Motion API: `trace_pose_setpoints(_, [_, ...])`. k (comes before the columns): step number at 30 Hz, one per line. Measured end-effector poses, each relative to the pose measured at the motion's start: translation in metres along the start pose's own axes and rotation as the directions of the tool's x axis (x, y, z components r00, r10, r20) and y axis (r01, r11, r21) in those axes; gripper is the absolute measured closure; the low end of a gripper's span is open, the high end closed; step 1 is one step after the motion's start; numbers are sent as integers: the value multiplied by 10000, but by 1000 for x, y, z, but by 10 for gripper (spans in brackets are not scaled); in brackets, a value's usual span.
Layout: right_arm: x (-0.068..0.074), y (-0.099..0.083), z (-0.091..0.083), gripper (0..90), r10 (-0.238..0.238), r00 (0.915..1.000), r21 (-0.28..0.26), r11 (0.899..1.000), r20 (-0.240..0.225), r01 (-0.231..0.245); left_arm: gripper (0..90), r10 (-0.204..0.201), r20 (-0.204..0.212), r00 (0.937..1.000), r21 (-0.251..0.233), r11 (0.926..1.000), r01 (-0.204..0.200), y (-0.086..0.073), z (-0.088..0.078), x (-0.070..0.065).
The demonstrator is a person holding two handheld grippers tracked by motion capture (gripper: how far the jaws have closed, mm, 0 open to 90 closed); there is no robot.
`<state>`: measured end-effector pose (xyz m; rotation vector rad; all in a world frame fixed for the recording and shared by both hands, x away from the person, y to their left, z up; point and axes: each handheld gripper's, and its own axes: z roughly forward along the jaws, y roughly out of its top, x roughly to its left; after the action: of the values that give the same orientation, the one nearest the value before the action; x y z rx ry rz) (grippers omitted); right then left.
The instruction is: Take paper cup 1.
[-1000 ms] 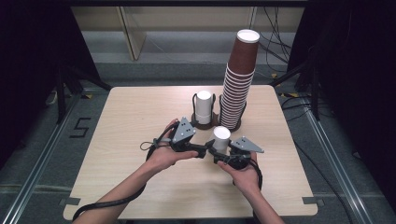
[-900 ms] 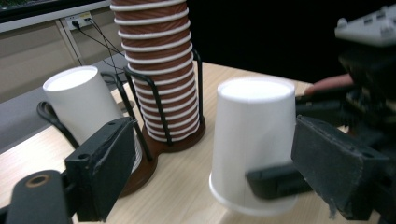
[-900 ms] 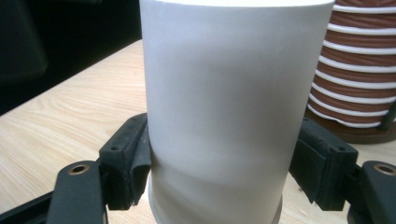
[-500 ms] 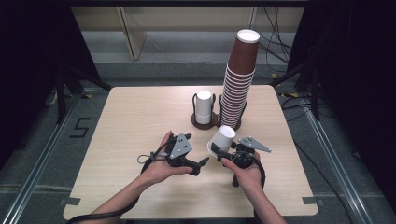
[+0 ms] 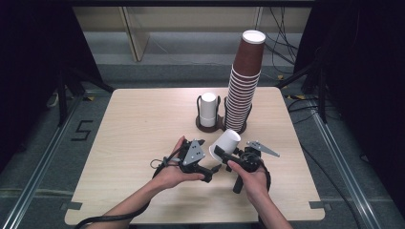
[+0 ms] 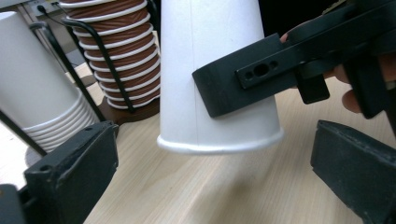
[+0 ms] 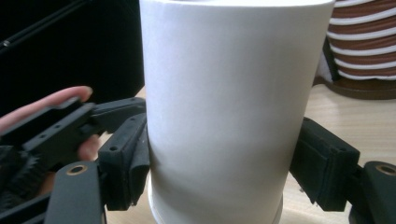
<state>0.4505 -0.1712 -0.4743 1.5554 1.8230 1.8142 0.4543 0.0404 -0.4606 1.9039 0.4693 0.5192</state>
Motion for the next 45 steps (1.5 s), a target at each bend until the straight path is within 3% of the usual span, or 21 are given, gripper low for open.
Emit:
trace_pose_setpoints(2, [0, 0, -1, 274, 254, 9996, 49, 9997, -101, -253, 11, -166, 195, 9997, -60, 9998, 167, 0, 4, -1])
trace_pose_setpoints(4, [0, -1, -2, 274, 573, 9983, 132, 9983, -135, -571, 15, -36, 318, 9995, 13, 10000, 36, 1, 7, -2])
trace_pose_setpoints(11, [-2, -1, -3, 275, 850, 9961, 120, 9963, -233, -847, 24, -8, 473, 9989, -32, 10000, 9, 2, 16, -4])
trace_pose_setpoints(21, [2, -2, -3, 275, 798, 9964, 118, 9968, -298, -795, 39, -29, 539, 9985, 66, 10000, 26, 3, 26, -4])
trace_pose_setpoints(23, [2, -1, -3, 274, 784, 9961, 114, 9969, -410, -780, 64, -239, 666, 9975, 108, 9997, 232, 2, 26, -4])
trace_pose_setpoints(27, [3, -1, -3, 274, 744, 9963, 87, 9972, -422, -741, 110, -109, 623, 9980, 96, 9999, 104, 2, 27, -4])
trace_pose_setpoints(30, [2, -1, -4, 274, 789, 9962, 105, 9969, -369, -785, 151, -223, 560, 9982, 61, 9997, 220, 2, 28, -4])
trace_pose_setpoints(40, [3, -1, -3, 230, 866, 9954, 175, 9961, -408, -860, 215, 75, 559, 9984, 136, 9999, -83, 2, 24, -3])
trace_pose_setpoints(45, [2, -1, -2, 192, 625, 9973, 163, 9979, -391, -619, 259, 182, 501, 9986, 164, 9997, -190, 1, 23, -4])
